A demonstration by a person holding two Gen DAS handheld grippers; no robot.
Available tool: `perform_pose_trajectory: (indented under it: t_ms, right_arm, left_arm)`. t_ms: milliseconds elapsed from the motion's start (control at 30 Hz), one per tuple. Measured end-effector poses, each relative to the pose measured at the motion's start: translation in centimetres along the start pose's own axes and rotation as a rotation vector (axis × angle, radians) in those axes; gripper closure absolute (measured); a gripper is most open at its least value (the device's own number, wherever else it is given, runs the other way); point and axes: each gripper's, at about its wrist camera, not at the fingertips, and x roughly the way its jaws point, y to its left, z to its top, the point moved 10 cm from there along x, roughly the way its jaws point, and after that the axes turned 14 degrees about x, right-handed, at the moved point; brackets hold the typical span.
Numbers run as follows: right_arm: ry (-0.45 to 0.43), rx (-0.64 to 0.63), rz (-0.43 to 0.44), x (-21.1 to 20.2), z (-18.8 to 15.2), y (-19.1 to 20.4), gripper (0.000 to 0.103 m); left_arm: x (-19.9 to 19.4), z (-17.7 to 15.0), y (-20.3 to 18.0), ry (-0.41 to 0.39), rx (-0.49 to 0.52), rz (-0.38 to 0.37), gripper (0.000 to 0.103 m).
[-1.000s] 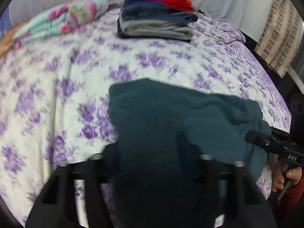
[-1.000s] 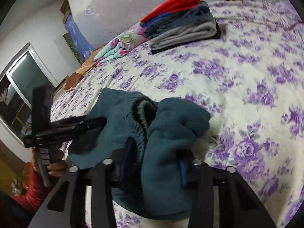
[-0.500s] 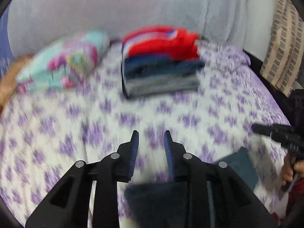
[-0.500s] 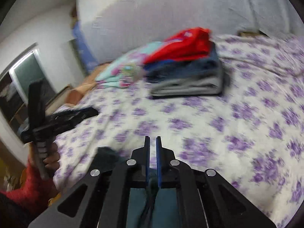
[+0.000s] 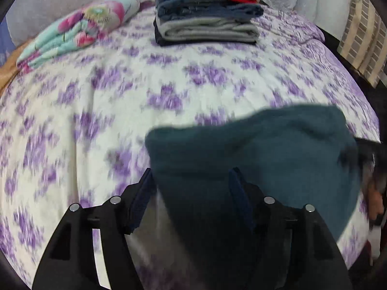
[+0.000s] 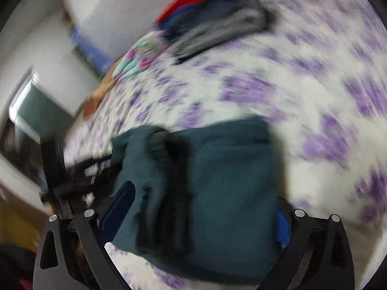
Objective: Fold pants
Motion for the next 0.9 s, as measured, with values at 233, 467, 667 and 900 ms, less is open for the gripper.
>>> perform_pose_trajectory:
  t_ms: [233,467,667,900]
  right_arm:
    - [-0.129,-0.079,0.032,-1.9,4.5,2.7,0.072]
    - [-0.260,-0.067,-0.053,0.5,18.0,1.6,0.063]
    - [-0.335,-0.016,-0.360,4.8,19.4,-6.7,0.031]
    - [-0.328,-0.049,-0.465,4.2,18.1,-5.5,0.005]
  left_arm:
    - [-2.3,5.3,-0.9,-0.100,0.081,0.065,0.091]
    - [-0.4,18.3,4.9,-0.193,0.081,0.181,0.076]
    - [10.9,15.1,10.1,0.055,0.008,0.321,0.026]
    - [6.8,13.7,7.4,-0.085,-0.120,0.220,0.007]
